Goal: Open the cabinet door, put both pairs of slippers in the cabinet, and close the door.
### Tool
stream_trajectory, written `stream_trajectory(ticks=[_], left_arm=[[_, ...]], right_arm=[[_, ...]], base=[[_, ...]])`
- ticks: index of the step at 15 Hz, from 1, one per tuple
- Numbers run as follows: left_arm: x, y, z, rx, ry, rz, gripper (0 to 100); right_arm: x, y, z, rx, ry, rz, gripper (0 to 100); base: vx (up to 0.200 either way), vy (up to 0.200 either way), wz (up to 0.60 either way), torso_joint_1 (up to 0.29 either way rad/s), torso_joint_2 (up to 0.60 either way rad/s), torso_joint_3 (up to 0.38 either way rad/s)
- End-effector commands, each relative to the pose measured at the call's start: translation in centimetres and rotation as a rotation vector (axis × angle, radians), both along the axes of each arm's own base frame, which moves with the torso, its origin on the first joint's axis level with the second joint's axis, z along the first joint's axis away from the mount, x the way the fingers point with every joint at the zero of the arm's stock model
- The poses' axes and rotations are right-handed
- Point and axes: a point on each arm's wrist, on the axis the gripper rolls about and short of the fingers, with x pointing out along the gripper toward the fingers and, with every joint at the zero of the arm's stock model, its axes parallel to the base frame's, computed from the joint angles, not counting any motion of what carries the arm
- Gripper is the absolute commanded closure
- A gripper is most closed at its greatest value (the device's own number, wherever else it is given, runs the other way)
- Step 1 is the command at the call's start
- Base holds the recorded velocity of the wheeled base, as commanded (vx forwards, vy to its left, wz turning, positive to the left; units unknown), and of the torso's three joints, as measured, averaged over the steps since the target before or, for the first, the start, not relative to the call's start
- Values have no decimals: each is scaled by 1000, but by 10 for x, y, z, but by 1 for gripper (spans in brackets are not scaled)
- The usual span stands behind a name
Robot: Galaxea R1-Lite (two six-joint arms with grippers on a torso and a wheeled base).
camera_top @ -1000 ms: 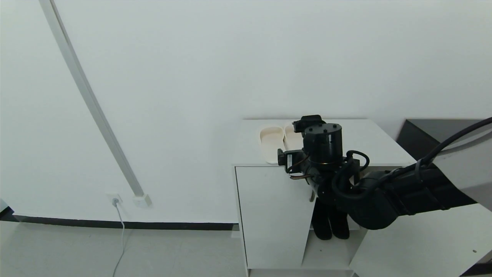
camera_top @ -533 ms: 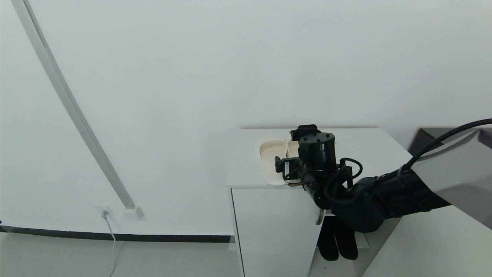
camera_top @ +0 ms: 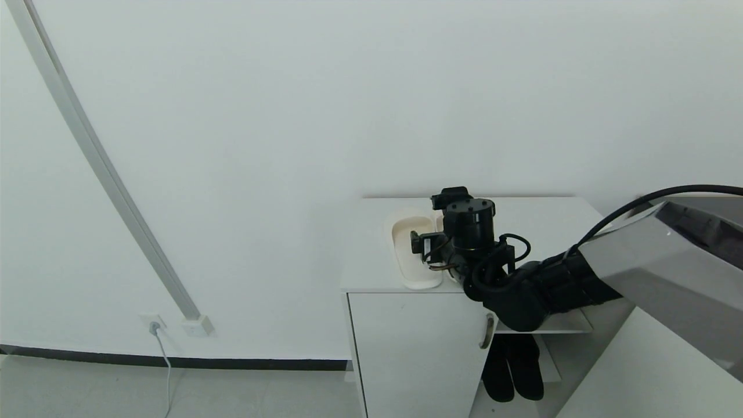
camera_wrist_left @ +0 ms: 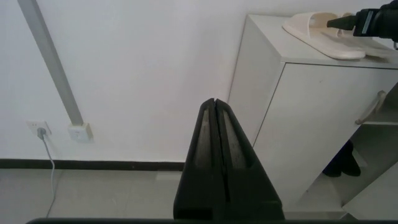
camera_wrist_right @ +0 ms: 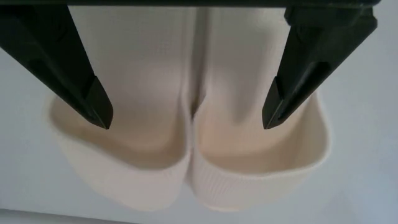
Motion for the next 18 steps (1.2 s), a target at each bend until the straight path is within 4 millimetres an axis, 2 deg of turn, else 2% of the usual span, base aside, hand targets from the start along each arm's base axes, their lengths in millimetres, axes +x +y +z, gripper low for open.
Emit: stream_trajectory(ticks=[1, 11, 12, 18], left_arm=[[0, 0, 0, 0, 1, 0, 100], [0, 0, 0, 0, 0, 0, 100], [0, 0, 0, 0, 1, -1, 100], [0, 0, 0, 0, 1, 0, 100]], right_arm=[[13, 2, -12, -20, 4, -8, 0], [47, 14, -10, -8, -4, -4, 0], [47, 14, -12, -13, 3, -4, 100], [46, 13, -3, 0, -13, -6, 100]], base=[[0, 0, 0, 0, 0, 0], [0, 0, 0, 0, 0, 0], [0, 0, 0, 0, 0, 0], [0, 0, 0, 0, 0, 0]])
